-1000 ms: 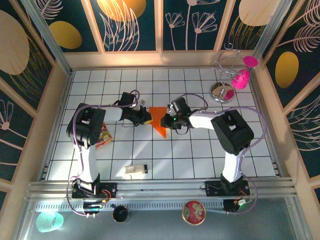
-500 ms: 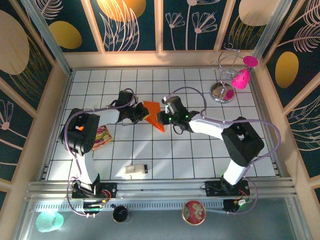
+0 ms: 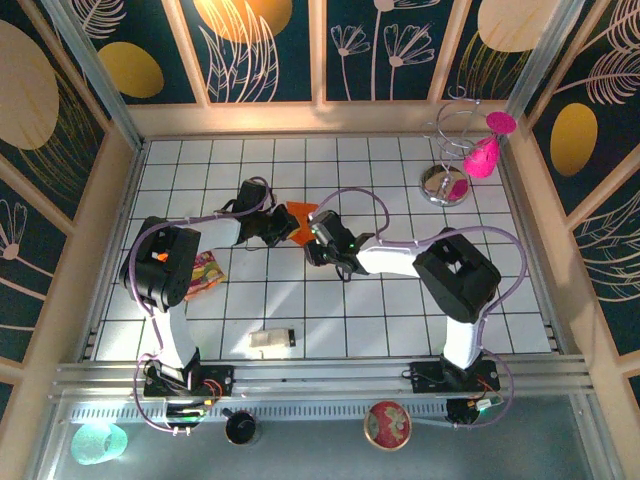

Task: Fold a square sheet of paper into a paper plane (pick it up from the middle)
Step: Fourth fold the wing at the center of the table.

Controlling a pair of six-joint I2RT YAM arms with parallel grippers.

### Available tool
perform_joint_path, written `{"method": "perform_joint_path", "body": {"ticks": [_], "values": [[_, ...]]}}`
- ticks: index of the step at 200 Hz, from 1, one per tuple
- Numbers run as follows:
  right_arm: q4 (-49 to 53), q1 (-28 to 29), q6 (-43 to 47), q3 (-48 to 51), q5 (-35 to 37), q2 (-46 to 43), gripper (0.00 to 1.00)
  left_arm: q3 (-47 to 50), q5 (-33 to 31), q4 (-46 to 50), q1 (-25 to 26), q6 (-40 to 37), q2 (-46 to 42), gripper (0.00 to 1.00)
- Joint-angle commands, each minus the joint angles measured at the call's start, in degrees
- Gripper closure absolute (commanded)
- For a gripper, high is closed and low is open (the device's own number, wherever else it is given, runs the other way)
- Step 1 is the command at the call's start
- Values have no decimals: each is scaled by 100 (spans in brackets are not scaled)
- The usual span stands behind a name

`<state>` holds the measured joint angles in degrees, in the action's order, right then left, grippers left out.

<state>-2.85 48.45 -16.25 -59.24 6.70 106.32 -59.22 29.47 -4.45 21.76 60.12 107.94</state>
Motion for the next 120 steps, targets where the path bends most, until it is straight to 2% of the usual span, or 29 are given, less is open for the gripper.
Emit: {"method": "perform_joint_path", "body": {"ticks": [1, 120], "values": [[-112, 34, 125, -218, 352, 154, 64, -134, 46, 111, 21, 114, 8, 94], [-268, 47, 464, -350, 818, 438, 68, -193, 67, 241, 21, 119, 32, 92]]}}
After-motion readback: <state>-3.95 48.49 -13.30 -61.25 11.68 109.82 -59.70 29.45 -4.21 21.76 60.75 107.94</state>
